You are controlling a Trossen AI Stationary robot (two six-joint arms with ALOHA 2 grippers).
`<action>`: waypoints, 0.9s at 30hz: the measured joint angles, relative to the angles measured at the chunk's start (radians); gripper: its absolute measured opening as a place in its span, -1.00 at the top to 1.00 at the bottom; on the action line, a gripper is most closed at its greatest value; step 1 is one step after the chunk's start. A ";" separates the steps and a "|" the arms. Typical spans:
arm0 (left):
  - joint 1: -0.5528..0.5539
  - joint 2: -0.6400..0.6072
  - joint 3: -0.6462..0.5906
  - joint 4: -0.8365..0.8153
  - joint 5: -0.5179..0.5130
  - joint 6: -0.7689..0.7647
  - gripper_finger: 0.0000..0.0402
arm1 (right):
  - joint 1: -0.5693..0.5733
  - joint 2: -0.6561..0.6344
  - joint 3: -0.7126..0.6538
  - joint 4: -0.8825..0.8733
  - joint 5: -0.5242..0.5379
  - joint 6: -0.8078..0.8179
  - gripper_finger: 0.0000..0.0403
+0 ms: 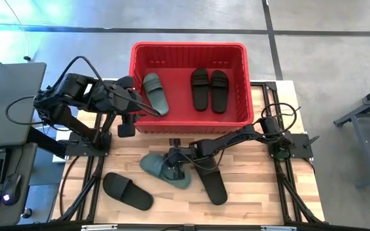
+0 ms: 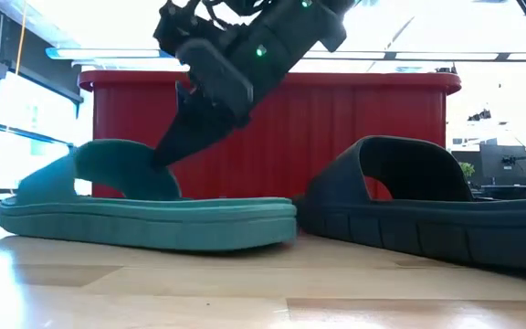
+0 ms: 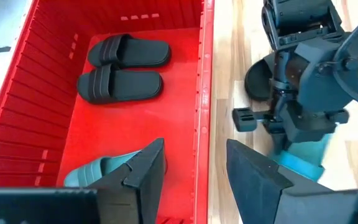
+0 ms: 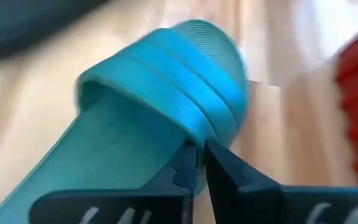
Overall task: Pick and place slides into bin
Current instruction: Put the green slide into the red bin
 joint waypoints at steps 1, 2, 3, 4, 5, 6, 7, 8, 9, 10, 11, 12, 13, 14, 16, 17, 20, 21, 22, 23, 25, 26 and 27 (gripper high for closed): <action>0.000 0.000 0.000 0.000 0.000 0.001 0.22 | 0.001 0.000 0.006 -0.004 -0.028 0.017 0.93; 0.000 0.000 0.000 0.000 0.000 0.001 0.22 | 0.002 0.000 0.015 -0.011 -0.058 0.040 0.91; 0.000 0.000 0.000 -0.001 0.000 0.001 0.22 | 0.005 0.000 0.025 -0.022 -0.083 0.066 0.90; 0.000 0.000 0.000 -0.001 0.000 0.002 0.22 | 0.008 -0.002 0.035 -0.037 -0.099 0.086 0.91; 0.000 0.000 0.000 -0.002 0.000 0.005 0.22 | 0.011 -0.006 0.048 -0.057 -0.111 0.101 0.94; 0.000 0.000 0.000 -0.003 0.000 0.008 0.22 | 0.014 -0.016 0.060 -0.081 -0.121 0.105 0.97; 0.000 0.000 0.000 -0.003 0.000 0.009 0.22 | 0.018 -0.028 0.075 -0.110 -0.122 0.105 0.98; 0.000 0.000 0.000 -0.004 0.000 0.009 0.22 | 0.022 -0.043 0.089 -0.137 -0.115 0.103 0.97; 0.000 0.000 0.000 -0.005 0.000 0.009 0.22 | 0.027 -0.057 0.106 -0.161 -0.104 0.101 0.96; 0.000 0.000 0.000 -0.005 0.000 0.009 0.22 | 0.029 -0.074 0.123 -0.194 -0.094 0.097 0.96; 0.000 0.000 0.000 -0.005 0.000 0.009 0.22 | 0.030 -0.089 0.142 -0.231 -0.088 0.095 0.98; 0.000 0.000 0.000 -0.006 0.000 0.009 0.22 | 0.030 -0.105 0.161 -0.265 -0.085 0.092 0.99; 0.000 0.000 0.000 -0.006 0.000 0.009 0.22 | 0.029 -0.121 0.180 -0.298 -0.081 0.088 0.99; 0.000 0.000 0.000 -0.006 0.000 0.009 0.22 | 0.026 -0.136 0.203 -0.333 -0.079 0.089 0.98; 0.000 -0.002 0.001 -0.007 0.000 0.009 0.22 | 0.017 -0.169 0.254 -0.411 -0.071 0.105 0.99; 0.000 -0.002 0.007 -0.007 0.000 0.009 0.22 | 0.012 -0.185 0.284 -0.453 -0.065 0.114 0.99; 0.000 -0.005 0.041 -0.006 0.000 0.009 0.22 | -0.001 -0.224 0.382 -0.597 -0.016 0.143 0.99; 0.000 -0.005 0.058 -0.006 0.000 0.009 0.22 | -0.006 -0.232 0.421 -0.651 0.002 0.151 0.99; 0.000 -0.005 0.075 -0.005 0.000 0.009 0.22 | -0.011 -0.239 0.466 -0.700 0.025 0.155 1.00; 0.000 -0.005 0.093 -0.003 0.000 0.010 0.22 | -0.015 -0.245 0.512 -0.747 0.055 0.156 1.00; 0.000 -0.005 0.137 -0.002 -0.004 0.030 0.22 | -0.025 -0.249 0.617 -0.820 0.143 0.145 1.00; 0.000 -0.005 0.161 -0.001 -0.010 0.042 0.22 | -0.029 -0.249 0.672 -0.852 0.197 0.126 1.00; 0.000 -0.005 0.184 -0.001 -0.018 0.050 0.22 | -0.035 -0.249 0.723 -0.877 0.256 0.103 1.00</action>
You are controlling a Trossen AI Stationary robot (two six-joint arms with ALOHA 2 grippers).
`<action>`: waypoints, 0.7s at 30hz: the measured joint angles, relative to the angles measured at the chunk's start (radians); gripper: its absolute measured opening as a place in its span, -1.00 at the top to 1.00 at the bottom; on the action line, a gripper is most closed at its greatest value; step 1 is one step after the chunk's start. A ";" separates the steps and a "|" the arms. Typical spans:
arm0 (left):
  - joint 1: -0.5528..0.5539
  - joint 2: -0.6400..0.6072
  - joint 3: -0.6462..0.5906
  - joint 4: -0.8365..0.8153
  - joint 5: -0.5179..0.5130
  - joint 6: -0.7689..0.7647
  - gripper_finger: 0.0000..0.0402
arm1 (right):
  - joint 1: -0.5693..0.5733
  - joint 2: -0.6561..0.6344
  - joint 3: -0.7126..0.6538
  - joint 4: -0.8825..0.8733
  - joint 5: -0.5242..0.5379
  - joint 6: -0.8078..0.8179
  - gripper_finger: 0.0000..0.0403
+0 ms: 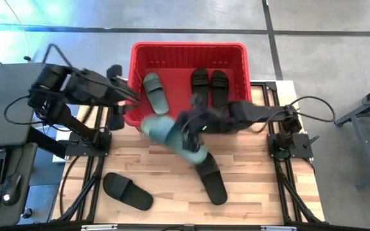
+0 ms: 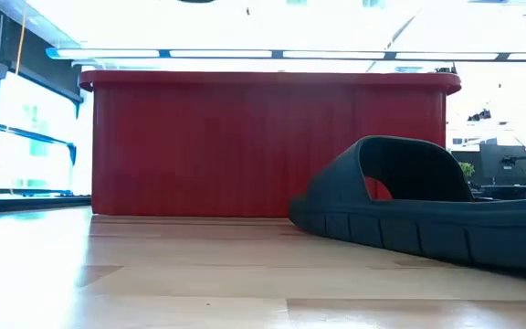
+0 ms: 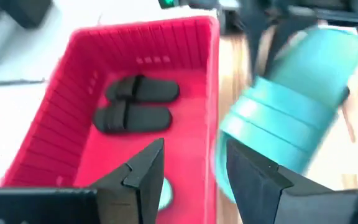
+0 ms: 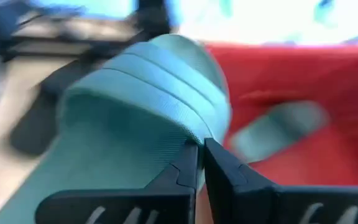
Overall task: Pick and place slides into bin
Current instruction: Put the green slide into the red bin
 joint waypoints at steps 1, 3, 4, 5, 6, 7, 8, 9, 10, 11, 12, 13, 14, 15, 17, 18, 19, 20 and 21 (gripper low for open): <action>0.000 -0.001 0.020 0.002 -0.012 0.004 0.22 | -0.008 -0.001 0.041 -0.009 0.059 -0.025 1.00; 0.000 -0.001 0.055 0.003 -0.034 0.005 0.22 | -0.034 -0.011 0.076 0.022 0.180 -0.073 1.00; 0.000 -0.001 0.067 0.003 -0.045 0.005 0.22 | -0.050 -0.036 0.049 0.067 0.234 -0.096 1.00; 0.000 -0.001 0.073 0.006 -0.056 0.008 0.22 | -0.069 -0.052 0.027 0.093 0.289 -0.117 1.00; 0.000 -0.004 0.071 0.011 -0.065 0.014 0.22 | -0.095 -0.065 0.014 0.118 0.337 -0.127 1.00; 0.000 -0.010 0.066 0.023 -0.069 0.028 0.22 | -0.119 -0.076 0.005 0.124 0.376 -0.122 1.00; 0.000 -0.013 0.064 0.028 -0.068 0.042 0.22 | -0.152 -0.080 -0.005 0.115 0.411 -0.102 1.00; 0.000 -0.015 0.064 0.030 -0.069 0.053 0.22 | -0.185 -0.081 -0.010 0.112 0.436 -0.074 1.00; 0.000 -0.016 0.064 0.034 -0.069 0.061 0.22 | -0.223 -0.080 -0.020 0.109 0.442 -0.042 1.00; 0.000 -0.016 0.064 0.037 -0.069 0.070 0.22 | -0.259 -0.077 -0.037 0.106 0.432 -0.018 1.00; 0.000 -0.017 0.064 0.042 -0.068 0.081 0.22 | -0.296 -0.071 -0.058 0.116 0.405 -0.001 1.00; 0.000 -0.015 0.064 0.048 -0.069 0.091 0.22 | -0.332 -0.066 -0.082 0.140 0.366 0.014 1.00; 0.000 -0.013 0.064 0.051 -0.071 0.103 0.22 | -0.368 -0.061 -0.113 0.166 0.323 0.026 1.00; 0.000 -0.010 0.064 0.052 -0.074 0.112 0.22 | -0.399 -0.056 -0.151 0.197 0.284 0.040 1.00; 0.000 -0.007 0.064 0.054 -0.080 0.122 0.22 | -0.455 -0.045 -0.242 0.286 0.229 0.057 1.00; 0.000 -0.006 0.064 0.054 -0.085 0.130 0.22 | -0.480 -0.039 -0.296 0.336 0.210 0.062 1.00; 0.000 -0.003 0.064 0.054 -0.087 0.138 0.22 | -0.501 -0.032 -0.351 0.390 0.194 0.064 1.00; 0.000 -0.002 0.064 0.054 -0.087 0.146 0.22 | -0.521 -0.025 -0.407 0.455 0.181 0.064 1.00; 0.000 0.000 0.064 0.053 -0.087 0.155 0.22 | -0.539 -0.019 -0.461 0.521 0.166 0.064 1.00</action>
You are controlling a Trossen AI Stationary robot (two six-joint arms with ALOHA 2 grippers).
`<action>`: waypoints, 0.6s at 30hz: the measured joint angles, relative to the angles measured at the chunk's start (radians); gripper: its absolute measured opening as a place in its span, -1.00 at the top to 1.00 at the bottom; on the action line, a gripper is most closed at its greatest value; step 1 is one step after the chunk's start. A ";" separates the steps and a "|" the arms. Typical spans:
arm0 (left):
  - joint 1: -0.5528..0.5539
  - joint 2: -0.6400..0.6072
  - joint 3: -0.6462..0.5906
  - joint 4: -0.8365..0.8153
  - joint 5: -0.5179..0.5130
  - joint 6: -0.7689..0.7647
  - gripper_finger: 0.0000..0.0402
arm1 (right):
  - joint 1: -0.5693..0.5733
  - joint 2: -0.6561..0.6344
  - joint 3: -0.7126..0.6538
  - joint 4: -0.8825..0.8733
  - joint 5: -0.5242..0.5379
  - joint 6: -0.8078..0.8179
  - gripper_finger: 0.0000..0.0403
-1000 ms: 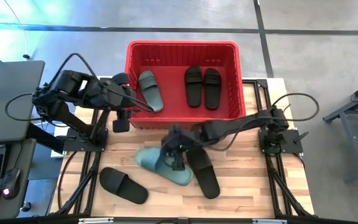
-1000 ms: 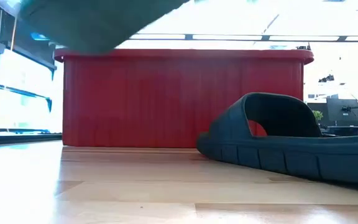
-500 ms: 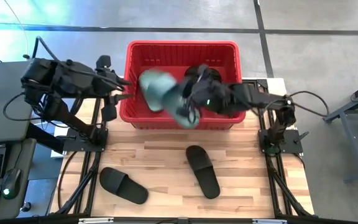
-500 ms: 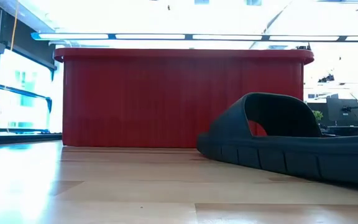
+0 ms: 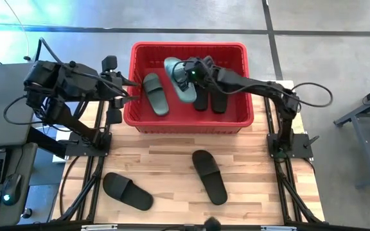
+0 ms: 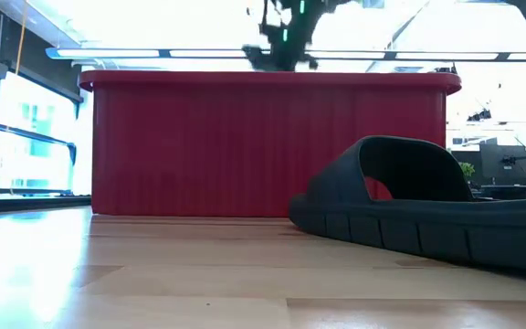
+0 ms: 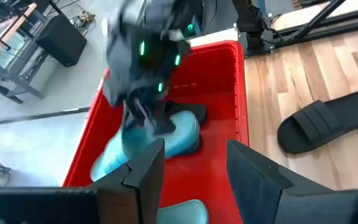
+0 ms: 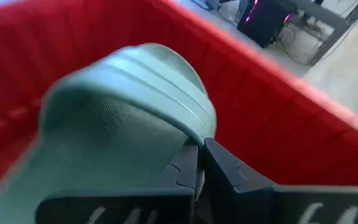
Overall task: Pick and place slides into bin
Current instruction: Put the green slide into the red bin
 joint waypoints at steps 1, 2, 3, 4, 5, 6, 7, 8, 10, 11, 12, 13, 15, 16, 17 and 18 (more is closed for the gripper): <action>0.000 0.001 0.000 0.000 0.000 0.006 0.22 | -0.015 0.008 -0.051 0.065 -0.012 0.004 1.00; 0.000 0.001 0.000 0.000 0.000 0.010 0.22 | -0.029 0.015 -0.097 0.131 -0.018 0.020 1.00; 0.000 0.001 0.000 0.000 0.000 0.014 0.22 | -0.041 0.020 -0.140 0.187 -0.024 0.036 1.00; 0.000 0.001 0.000 0.000 0.000 0.014 0.22 | -0.051 0.025 -0.180 0.236 -0.031 0.042 1.00; 0.000 0.001 0.000 0.000 0.000 0.014 0.22 | -0.060 0.031 -0.212 0.285 -0.040 0.041 1.00; 0.000 0.002 0.000 -0.001 0.000 0.014 0.22 | -0.067 0.037 -0.241 0.332 -0.048 0.035 1.00; 0.000 0.003 0.000 -0.002 0.000 0.014 0.22 | -0.073 0.040 -0.269 0.367 -0.051 0.021 1.00; 0.000 0.004 0.000 -0.003 0.000 0.014 0.22 | -0.077 0.044 -0.293 0.400 -0.051 0.006 1.00; 0.000 0.004 0.000 -0.004 0.000 0.014 0.22 | -0.088 0.049 -0.335 0.464 -0.072 -0.028 0.99; 0.000 0.004 0.000 -0.004 0.000 0.014 0.22 | -0.095 0.051 -0.347 0.478 -0.100 -0.044 0.98; 0.000 0.004 0.000 -0.004 0.000 0.014 0.22 | -0.103 0.054 -0.354 0.485 -0.143 -0.055 0.96; 0.000 0.004 0.000 -0.004 0.000 0.014 0.22 | -0.111 0.058 -0.354 0.484 -0.191 -0.069 0.93; 0.000 0.004 0.000 -0.005 0.000 0.014 0.22 | -0.124 0.067 -0.354 0.486 -0.259 -0.085 0.85; 0.000 0.004 0.000 -0.005 0.000 0.014 0.22 | -0.129 0.071 -0.354 0.488 -0.274 -0.091 0.80; 0.000 0.004 0.000 -0.006 0.000 0.014 0.22 | -0.132 0.076 -0.354 0.490 -0.276 -0.094 0.74; 0.000 0.004 0.000 -0.006 0.000 0.014 0.22 | -0.136 0.081 -0.354 0.490 -0.272 -0.095 0.69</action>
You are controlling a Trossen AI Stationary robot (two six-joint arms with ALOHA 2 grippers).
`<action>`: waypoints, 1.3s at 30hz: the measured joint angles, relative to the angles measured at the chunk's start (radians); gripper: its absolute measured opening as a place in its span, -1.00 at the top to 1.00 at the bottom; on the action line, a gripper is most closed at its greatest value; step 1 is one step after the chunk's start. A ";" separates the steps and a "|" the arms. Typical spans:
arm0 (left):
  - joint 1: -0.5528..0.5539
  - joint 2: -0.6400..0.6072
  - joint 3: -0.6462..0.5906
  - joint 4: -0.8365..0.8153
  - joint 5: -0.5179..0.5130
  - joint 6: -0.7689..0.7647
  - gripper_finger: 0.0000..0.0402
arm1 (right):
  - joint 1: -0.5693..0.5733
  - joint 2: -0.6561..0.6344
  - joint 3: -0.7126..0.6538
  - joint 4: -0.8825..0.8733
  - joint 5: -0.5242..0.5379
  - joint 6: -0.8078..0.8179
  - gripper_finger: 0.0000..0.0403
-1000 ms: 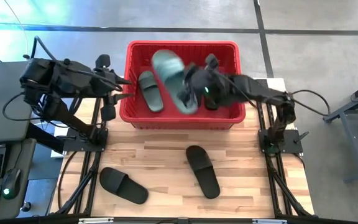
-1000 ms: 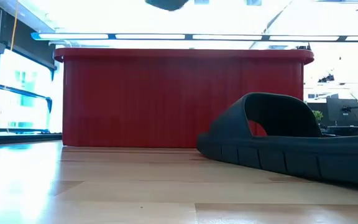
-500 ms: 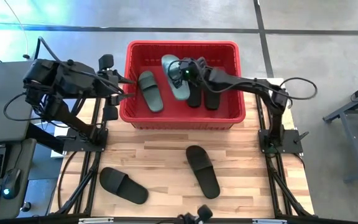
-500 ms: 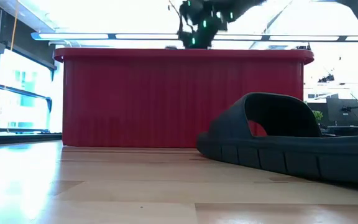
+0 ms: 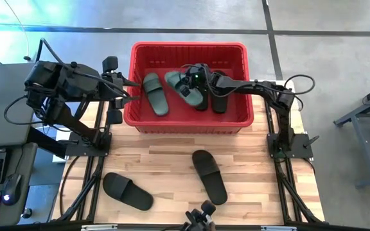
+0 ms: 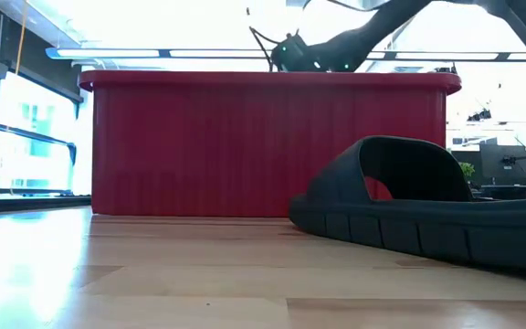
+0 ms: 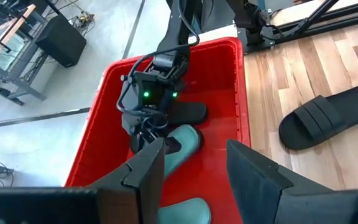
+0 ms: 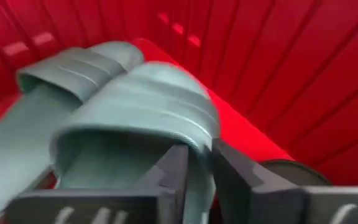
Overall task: Pick and place slides into bin
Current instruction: Put the green slide into the red bin, then put the black slide into the red bin
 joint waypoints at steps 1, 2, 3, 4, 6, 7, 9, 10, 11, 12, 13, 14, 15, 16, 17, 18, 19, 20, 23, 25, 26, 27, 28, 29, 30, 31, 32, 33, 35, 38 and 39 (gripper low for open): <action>0.000 0.000 0.000 0.000 0.000 0.000 0.22 | -0.004 0.006 0.000 0.000 0.005 0.001 0.63; 0.000 0.000 0.000 0.000 0.000 0.000 0.22 | -0.008 0.012 0.000 0.001 0.005 0.007 0.57; 0.000 0.000 0.000 0.000 0.000 0.000 0.22 | -0.012 0.018 0.000 0.002 0.001 0.018 0.50; 0.000 0.000 0.000 0.000 0.000 0.000 0.22 | -0.016 0.024 0.000 -0.001 -0.005 0.035 0.44; 0.000 0.000 0.000 0.000 0.000 0.000 0.22 | -0.026 0.032 0.000 -0.001 -0.025 0.086 0.31; 0.000 0.000 0.000 0.000 0.000 0.000 0.22 | -0.031 0.033 0.000 0.000 -0.040 0.112 0.24; 0.000 0.000 0.000 0.000 0.000 0.000 0.22 | -0.040 0.035 0.000 0.009 -0.074 0.161 0.11; 0.000 0.000 0.000 0.000 0.000 0.000 0.22 | -0.043 0.035 0.000 0.013 -0.089 0.185 0.05; 0.000 0.000 0.000 0.000 0.000 0.000 0.22 | -0.045 0.036 0.000 0.025 -0.103 0.210 0.00; 0.000 0.000 0.000 0.000 0.000 0.000 0.22 | -0.047 0.036 0.000 0.040 -0.120 0.235 -0.05; 0.000 0.000 0.000 0.000 0.000 -0.001 0.22 | -0.047 0.036 0.000 0.059 -0.146 0.258 -0.10; 0.000 0.000 0.000 0.000 0.000 -0.004 0.22 | -0.047 0.036 0.000 0.078 -0.182 0.275 -0.13; 0.000 0.000 0.000 0.000 0.000 -0.009 0.22 | -0.048 0.036 0.000 0.101 -0.223 0.288 -0.16; 0.000 0.000 0.000 0.000 0.000 -0.011 0.22 | -0.047 0.036 0.000 0.124 -0.256 0.297 -0.17; 0.000 0.000 0.000 0.000 0.000 -0.012 0.22 | -0.047 0.036 0.000 0.142 -0.278 0.310 -0.18; 0.000 0.000 0.000 0.000 0.000 -0.012 0.22 | -0.045 0.035 0.000 0.153 -0.285 0.326 -0.19; 0.000 0.000 0.000 0.000 0.000 -0.012 0.22 | -0.043 0.031 0.000 0.153 -0.295 0.350 -0.19; 0.000 0.000 0.000 -0.001 0.000 -0.012 0.22 | -0.040 0.028 0.000 0.156 -0.313 0.372 -0.18; 0.000 0.000 0.000 -0.016 0.003 -0.012 0.22 | -0.031 0.000 0.000 0.200 -0.443 0.405 -0.14; 0.000 0.000 0.000 -0.042 0.021 -0.019 0.22 | -0.023 -0.030 0.000 0.238 -0.571 0.433 -0.11; 0.000 0.000 -0.001 -0.057 0.044 -0.034 0.22 | -0.017 -0.048 0.000 0.255 -0.643 0.454 -0.09; 0.000 0.000 -0.007 -0.055 0.068 -0.055 0.22 | -0.008 -0.067 0.000 0.260 -0.710 0.476 -0.07; 0.000 -0.001 -0.021 -0.050 0.100 -0.076 0.22 | 0.004 -0.087 0.000 0.266 -0.767 0.494 -0.05; 0.000 -0.001 -0.033 -0.054 0.136 -0.097 0.22 | 0.016 -0.108 0.000 0.263 -0.823 0.514 -0.03; 0.000 0.001 -0.043 -0.054 0.174 -0.113 0.22 | 0.030 -0.131 0.000 0.254 -0.884 0.541 -0.02; 0.000 0.002 -0.059 -0.052 0.222 -0.119 0.22 | 0.046 -0.150 0.001 0.246 -0.958 0.559 -0.01; 0.000 0.001 -0.080 -0.053 0.280 -0.121 0.22 | 0.066 -0.169 0.001 0.232 -1.037 0.564 0.00; 0.000 0.000 -0.101 -0.054 0.342 -0.128 0.22 | 0.089 -0.188 0.001 0.208 -1.114 0.563 0.01; -0.003 0.000 -0.154 -0.054 0.445 -0.156 0.22 | 0.143 -0.228 0.001 0.136 -1.231 0.550 0.01; -0.035 0.000 -0.251 -0.054 0.491 -0.224 0.22 | 0.231 -0.291 0.001 0.011 -1.280 0.489 0.01; -0.048 0.000 -0.286 -0.054 0.486 -0.245 0.22 | 0.262 -0.310 0.001 -0.035 -1.275 0.461 0.01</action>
